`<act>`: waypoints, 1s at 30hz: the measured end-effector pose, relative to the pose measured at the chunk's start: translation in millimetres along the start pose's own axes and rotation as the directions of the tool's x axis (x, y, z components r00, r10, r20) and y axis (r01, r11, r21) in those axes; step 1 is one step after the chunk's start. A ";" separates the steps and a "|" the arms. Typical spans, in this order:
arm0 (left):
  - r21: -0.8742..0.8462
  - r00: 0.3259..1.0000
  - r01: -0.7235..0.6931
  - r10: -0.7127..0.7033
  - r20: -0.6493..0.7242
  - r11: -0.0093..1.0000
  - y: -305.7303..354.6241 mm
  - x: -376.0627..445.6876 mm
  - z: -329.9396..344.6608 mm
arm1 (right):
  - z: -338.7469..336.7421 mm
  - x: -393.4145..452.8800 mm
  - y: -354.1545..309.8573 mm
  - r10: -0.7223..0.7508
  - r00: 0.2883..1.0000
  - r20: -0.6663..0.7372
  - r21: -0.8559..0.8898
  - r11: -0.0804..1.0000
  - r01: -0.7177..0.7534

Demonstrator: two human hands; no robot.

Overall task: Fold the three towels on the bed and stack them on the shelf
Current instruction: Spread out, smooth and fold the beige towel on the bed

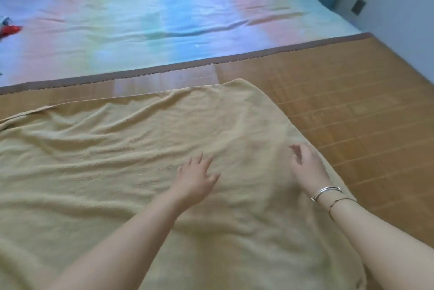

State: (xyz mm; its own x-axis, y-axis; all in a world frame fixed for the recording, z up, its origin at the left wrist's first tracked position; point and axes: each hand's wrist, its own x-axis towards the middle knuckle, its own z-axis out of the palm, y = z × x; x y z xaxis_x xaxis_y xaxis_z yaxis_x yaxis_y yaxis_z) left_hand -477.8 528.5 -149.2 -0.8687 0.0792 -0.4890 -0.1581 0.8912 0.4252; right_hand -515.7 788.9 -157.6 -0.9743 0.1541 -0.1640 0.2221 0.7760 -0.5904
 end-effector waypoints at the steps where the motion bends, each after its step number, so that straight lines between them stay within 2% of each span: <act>1: -0.018 0.999 -0.033 0.033 0.009 0.999 33.8 8.5 11.9 | -19.8 4.5 25.5 0.046 0.998 -0.035 0.006 0.999 -0.046; 3: -0.028 0.996 -0.090 0.091 0.021 0.996 91.2 20.5 34.8 | -50.9 11.8 69.9 0.122 0.987 -0.102 0.001 0.992 -0.122; 5: -0.032 0.990 -0.132 0.133 0.048 0.991 139.9 28.9 57.2 | -73.9 17.7 109.0 0.226 0.971 -0.079 -0.001 0.974 -0.226; 7: -0.043 0.987 -0.141 0.144 0.070 0.989 174.1 31.0 74.9 | -83.5 22.4 134.9 0.356 0.933 0.048 0.016 0.934 -0.357; 9: -0.058 0.991 -0.117 0.120 0.063 0.991 193.9 30.4 86.0 | -83.2 23.8 144.8 0.442 0.865 0.236 0.093 0.876 -0.473; 11: -0.073 0.996 -0.080 0.081 0.023 0.994 206.0 31.3 92.7 | -80.1 20.9 143.3 0.457 0.778 0.431 0.188 0.798 -0.573; 13: -0.167 0.996 -0.059 0.048 -0.068 0.984 210.0 30.5 92.7 | -73.6 15.0 130.0 0.390 0.758 0.523 0.279 0.762 -0.584; 15: -0.410 0.992 -0.034 -0.019 -0.125 0.912 212.1 28.9 84.5 | -68.7 8.0 110.5 0.261 0.839 0.478 0.485 0.718 -0.499; 17: -0.687 0.990 0.029 -0.118 -0.083 0.726 209.1 24.4 68.6 | -66.4 -1.9 80.8 0.038 0.927 0.372 0.634 0.720 -0.284; 18: -0.767 0.986 0.059 -0.159 -0.058 0.638 203.8 22.4 60.7 | -65.0 -8.5 62.7 -0.077 0.934 0.349 0.660 0.728 -0.187; 19: -0.813 0.979 0.088 -0.201 -0.036 0.576 197.2 20.7 52.3 | -64.2 -17.2 42.5 -0.181 0.918 0.353 0.671 0.733 -0.113; 21: -0.849 0.956 0.091 -0.285 -0.073 0.521 172.8 18.6 39.3 | -52.9 -36.5 7.4 -0.339 0.853 0.397 0.656 0.755 -0.005; 23: -0.837 0.877 0.110 -0.448 -0.172 0.536 138.9 13.8 30.6 | -36.4 -54.0 -12.7 -0.425 0.772 0.472 0.595 0.800 0.077; 25: -0.789 0.792 0.209 -0.573 -0.209 0.578 94.5 4.5 24.0 | -20.6 -67.0 -20.5 -0.428 0.720 0.546 0.587 0.809 0.036; 26: -0.769 0.765 0.261 -0.611 -0.204 0.584 74.3 -2.6 21.4 | -15.3 -69.8 -22.4 -0.392 0.740 0.547 0.600 0.800 -0.019; 27: -0.737 0.739 0.324 -0.645 -0.194 0.593 51.7 -7.9 21.7 | -11.7 -70.0 -22.2 -0.335 0.796 0.505 0.596 0.802 -0.041; 29: -0.628 0.680 0.482 -0.713 -0.172 0.611 14.7 -16.4 25.2 | -1.9 -60.3 -12.6 -0.197 0.929 0.314 0.491 0.871 0.019; 30: -0.554 0.644 0.561 -0.745 -0.174 0.615 1.2 -20.6 26.0 | 2.1 -53.7 -7.2 -0.151 0.959 0.242 0.394 0.918 0.046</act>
State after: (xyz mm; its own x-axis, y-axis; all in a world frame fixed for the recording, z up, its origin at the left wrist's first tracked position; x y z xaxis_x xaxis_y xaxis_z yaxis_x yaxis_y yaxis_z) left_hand -447.9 539.6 -158.4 -0.5236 -0.6902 -0.4995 -0.8449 0.3450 0.4089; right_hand -464.8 773.8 -146.2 -0.9588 -0.1175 -0.2588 0.1738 0.4780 -0.8610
